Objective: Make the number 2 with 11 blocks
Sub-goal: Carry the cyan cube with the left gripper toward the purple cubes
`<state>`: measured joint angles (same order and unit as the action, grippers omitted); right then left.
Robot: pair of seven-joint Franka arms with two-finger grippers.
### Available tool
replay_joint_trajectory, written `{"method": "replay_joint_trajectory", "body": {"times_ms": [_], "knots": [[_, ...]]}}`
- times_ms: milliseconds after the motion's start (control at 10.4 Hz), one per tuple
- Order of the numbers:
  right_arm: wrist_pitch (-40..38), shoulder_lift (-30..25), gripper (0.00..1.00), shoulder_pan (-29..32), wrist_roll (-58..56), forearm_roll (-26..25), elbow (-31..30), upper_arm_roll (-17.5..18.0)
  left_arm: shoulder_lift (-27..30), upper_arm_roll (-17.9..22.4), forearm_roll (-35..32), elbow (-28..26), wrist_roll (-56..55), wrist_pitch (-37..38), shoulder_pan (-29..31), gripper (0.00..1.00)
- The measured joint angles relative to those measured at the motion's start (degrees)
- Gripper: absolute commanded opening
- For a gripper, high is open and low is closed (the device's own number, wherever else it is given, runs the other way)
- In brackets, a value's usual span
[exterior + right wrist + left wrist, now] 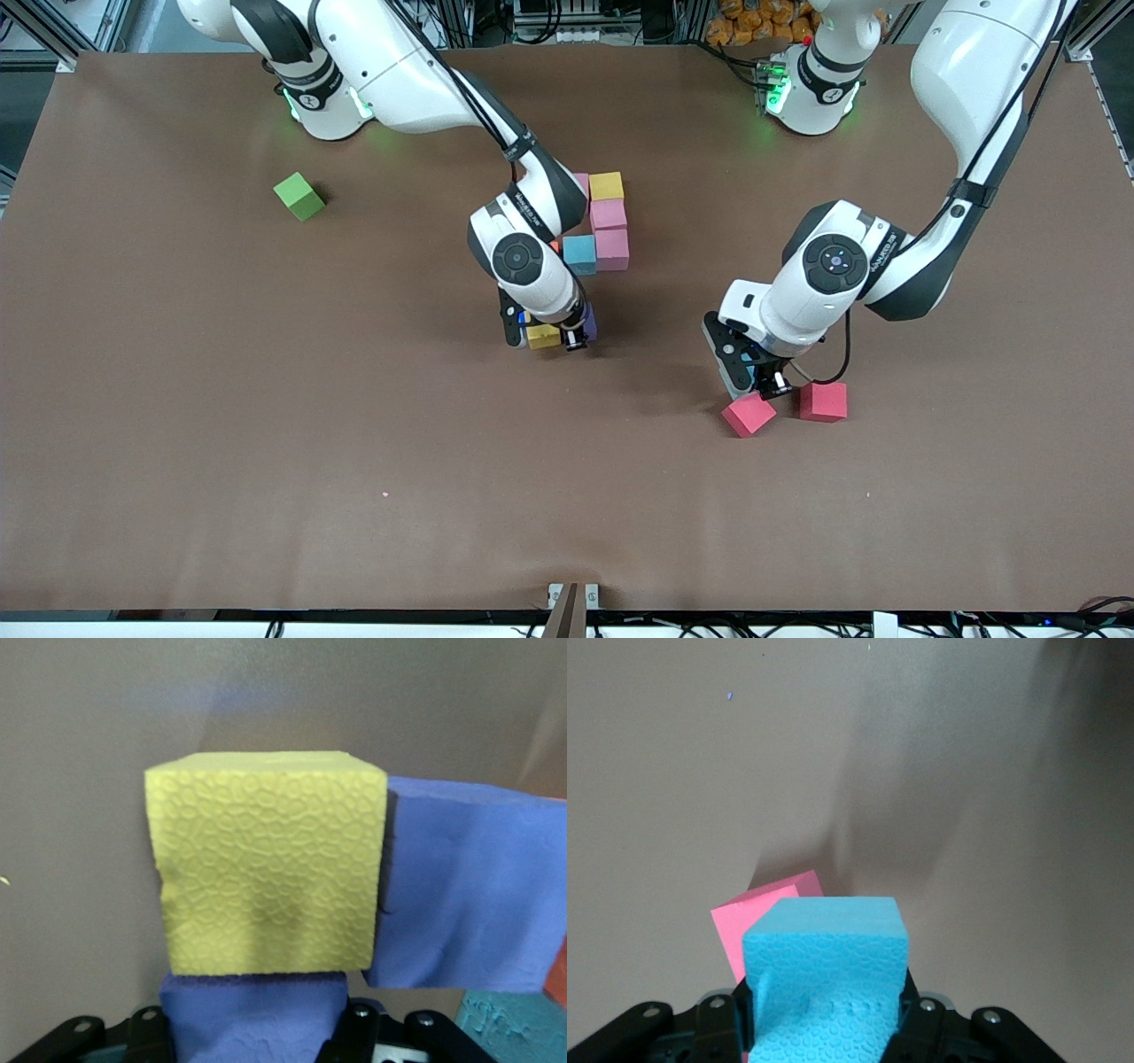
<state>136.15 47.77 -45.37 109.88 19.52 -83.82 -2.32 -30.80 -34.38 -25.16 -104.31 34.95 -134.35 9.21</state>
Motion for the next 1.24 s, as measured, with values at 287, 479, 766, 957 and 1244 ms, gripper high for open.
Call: {"method": "replay_joint_trajectory", "body": {"times_ms": [287,479,766,957,1244], "knots": [[0.04,0.0,0.56,-0.1,0.97,-0.71,0.04,0.0,-1.28,-0.08,0.0,-0.03,0.21,0.0,-1.98,0.18],[0.04,0.0,0.56,-0.12,1.73,-0.76,0.06,-0.47,-2.03,-0.09,-0.01,0.06,0.86,0.0,-3.42,0.18],[0.04,0.0,0.74,-0.16,2.32,-1.0,0.08,-0.72,-4.37,-0.12,-0.01,0.59,2.43,-0.06,-4.55,0.17],[0.04,0.01,1.0,-0.19,2.52,-1.37,0.09,-0.76,-5.65,-0.16,-0.01,1.26,2.43,-0.08,-6.79,0.17],[0.03,0.07,1.0,-0.82,2.62,-1.82,0.09,-0.85,-5.75,-0.18,-0.08,1.4,3.37,-0.08,-8.87,0.17]]}}
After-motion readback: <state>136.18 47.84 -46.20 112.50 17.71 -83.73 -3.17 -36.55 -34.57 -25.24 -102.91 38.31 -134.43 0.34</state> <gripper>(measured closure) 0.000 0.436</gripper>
